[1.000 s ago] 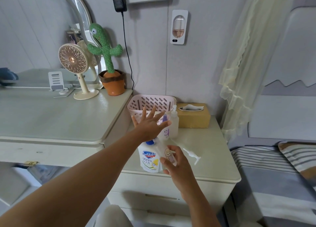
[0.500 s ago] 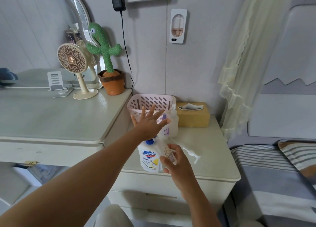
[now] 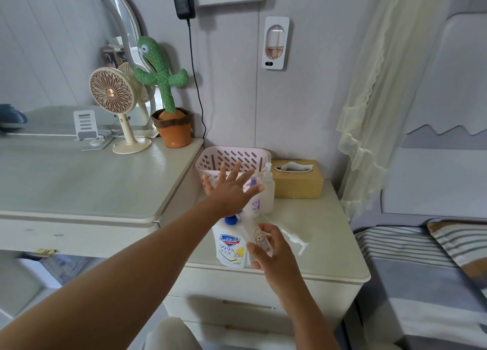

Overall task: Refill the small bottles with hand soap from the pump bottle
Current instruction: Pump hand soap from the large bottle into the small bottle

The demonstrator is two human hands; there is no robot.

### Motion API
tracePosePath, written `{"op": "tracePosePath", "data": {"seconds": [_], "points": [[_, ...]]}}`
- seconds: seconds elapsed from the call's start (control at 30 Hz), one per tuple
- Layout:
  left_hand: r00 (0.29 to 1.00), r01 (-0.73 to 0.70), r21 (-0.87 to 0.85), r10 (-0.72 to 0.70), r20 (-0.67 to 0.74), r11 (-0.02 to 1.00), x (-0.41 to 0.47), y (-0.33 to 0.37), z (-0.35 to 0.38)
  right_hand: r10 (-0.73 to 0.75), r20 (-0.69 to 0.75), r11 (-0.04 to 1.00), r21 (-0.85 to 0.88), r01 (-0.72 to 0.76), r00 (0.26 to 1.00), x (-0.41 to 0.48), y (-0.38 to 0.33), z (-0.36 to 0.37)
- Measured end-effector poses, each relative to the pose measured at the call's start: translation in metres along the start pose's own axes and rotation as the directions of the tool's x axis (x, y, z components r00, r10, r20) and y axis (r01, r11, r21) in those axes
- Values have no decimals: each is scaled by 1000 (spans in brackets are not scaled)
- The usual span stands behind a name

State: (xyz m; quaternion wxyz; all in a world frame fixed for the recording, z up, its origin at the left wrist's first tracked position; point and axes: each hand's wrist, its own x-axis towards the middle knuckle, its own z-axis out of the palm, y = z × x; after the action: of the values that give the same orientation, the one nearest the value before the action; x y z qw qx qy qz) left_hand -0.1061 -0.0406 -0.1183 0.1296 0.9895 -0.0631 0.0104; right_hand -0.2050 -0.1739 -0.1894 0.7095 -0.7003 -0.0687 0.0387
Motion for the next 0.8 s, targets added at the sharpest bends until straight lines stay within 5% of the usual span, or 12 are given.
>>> {"op": "tracePosePath", "data": {"seconds": [0.8], "points": [[999, 43, 7, -43, 0, 999, 9, -9, 13, 15, -35, 1000, 6, -14, 999, 4, 8, 3]]}}
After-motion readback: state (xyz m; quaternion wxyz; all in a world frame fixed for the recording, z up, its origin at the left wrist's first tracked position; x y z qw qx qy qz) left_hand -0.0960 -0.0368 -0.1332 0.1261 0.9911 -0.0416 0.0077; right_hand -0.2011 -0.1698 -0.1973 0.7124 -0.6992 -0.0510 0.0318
